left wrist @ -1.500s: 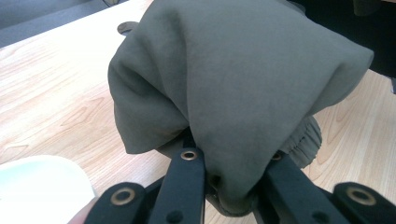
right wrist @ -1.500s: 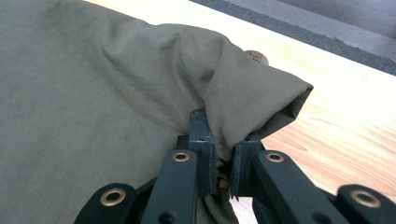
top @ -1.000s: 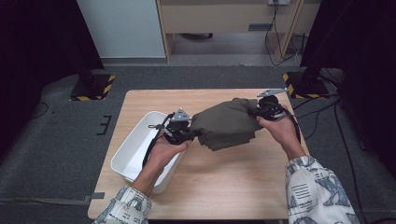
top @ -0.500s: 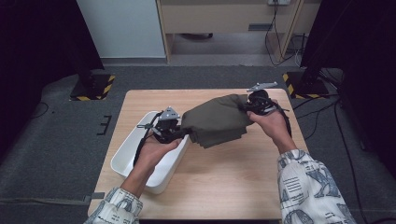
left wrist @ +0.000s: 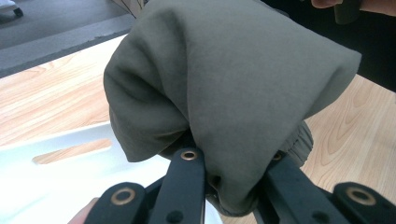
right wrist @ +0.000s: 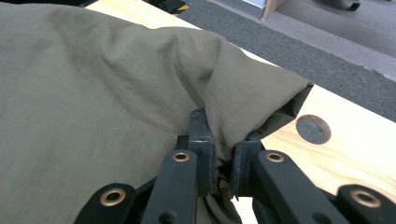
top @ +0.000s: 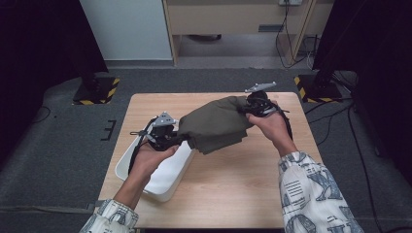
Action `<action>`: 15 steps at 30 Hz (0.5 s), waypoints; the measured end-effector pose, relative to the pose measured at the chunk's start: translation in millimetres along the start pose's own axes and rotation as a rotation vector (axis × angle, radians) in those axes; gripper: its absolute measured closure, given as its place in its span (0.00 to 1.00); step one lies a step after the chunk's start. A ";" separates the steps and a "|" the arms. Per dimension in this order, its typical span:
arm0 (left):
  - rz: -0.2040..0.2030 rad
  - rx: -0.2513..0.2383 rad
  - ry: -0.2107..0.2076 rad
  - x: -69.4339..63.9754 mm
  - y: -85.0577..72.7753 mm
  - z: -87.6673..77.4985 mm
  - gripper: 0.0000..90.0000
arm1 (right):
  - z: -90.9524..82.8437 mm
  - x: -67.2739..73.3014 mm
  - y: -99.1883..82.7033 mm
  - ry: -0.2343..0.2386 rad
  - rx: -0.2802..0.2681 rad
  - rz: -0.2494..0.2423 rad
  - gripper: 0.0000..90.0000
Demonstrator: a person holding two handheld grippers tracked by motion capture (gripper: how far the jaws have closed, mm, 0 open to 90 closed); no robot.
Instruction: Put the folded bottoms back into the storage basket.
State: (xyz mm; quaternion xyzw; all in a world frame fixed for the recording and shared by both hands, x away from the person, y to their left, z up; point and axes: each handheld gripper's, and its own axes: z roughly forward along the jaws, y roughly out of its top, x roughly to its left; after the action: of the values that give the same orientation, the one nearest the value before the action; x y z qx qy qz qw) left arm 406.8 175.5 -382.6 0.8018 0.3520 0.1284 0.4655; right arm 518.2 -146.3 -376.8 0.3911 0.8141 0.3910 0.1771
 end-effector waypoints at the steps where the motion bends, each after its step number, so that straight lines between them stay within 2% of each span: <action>1: -0.002 -0.003 0.001 0.5 -0.4 -1.0 0.94 | 0.8 1.3 1.3 0.000 -0.002 -0.002 0.91; 15: -0.024 -0.008 0.025 13.6 -15.9 -24.4 0.94 | 17.3 23.7 17.4 0.041 -0.008 -0.018 0.91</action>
State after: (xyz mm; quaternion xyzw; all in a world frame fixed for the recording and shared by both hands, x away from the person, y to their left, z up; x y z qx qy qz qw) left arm 396.4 205.9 -384.6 0.7940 0.3669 0.1345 0.4657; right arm 522.2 -112.5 -373.9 0.3750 0.8194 0.4007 0.1654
